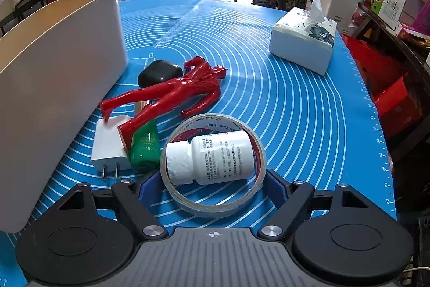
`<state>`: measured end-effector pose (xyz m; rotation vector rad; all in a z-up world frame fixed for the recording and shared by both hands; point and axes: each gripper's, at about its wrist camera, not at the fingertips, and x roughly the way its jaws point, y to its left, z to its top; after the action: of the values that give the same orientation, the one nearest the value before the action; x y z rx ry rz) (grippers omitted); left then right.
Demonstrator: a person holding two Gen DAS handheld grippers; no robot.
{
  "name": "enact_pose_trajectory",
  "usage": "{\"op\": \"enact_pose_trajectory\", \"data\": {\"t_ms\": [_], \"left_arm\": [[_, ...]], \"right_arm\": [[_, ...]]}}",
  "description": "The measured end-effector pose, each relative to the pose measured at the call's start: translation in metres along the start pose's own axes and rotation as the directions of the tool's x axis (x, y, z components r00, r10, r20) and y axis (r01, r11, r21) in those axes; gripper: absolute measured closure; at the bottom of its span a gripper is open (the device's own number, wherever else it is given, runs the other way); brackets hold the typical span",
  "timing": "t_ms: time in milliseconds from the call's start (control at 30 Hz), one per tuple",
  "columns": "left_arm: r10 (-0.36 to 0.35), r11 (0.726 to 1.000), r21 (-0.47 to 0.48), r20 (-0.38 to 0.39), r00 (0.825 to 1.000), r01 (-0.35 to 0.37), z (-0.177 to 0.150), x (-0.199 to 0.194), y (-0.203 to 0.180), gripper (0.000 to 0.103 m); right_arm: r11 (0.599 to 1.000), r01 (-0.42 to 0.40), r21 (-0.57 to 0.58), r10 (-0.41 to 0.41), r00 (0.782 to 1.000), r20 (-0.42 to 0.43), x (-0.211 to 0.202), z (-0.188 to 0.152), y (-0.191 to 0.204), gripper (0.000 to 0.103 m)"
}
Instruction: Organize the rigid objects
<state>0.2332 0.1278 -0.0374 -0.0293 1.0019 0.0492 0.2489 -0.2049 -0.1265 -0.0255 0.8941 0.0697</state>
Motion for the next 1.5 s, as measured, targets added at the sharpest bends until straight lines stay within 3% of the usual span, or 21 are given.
{"op": "enact_pose_trajectory", "data": {"t_ms": [333, 933, 1500], "left_arm": [[0.000, 1.000, 0.000, 0.000, 1.000, 0.000, 0.000, 0.000, 0.000, 0.091], [0.001, 1.000, 0.000, 0.000, 1.000, -0.001, 0.000, 0.000, 0.000, 0.091], [0.000, 1.000, 0.000, 0.000, 1.000, 0.000, 0.000, 0.000, 0.000, 0.091]], "right_arm": [[1.000, 0.014, 0.028, -0.016, 0.996, 0.082, -0.018, -0.004, -0.002, 0.023], [0.999, 0.030, 0.024, -0.033, 0.990, 0.140, -0.037, -0.005, -0.007, 0.025], [0.999, 0.037, -0.035, -0.035, 0.997, 0.069, -0.026, -0.008, 0.001, 0.026]]}}
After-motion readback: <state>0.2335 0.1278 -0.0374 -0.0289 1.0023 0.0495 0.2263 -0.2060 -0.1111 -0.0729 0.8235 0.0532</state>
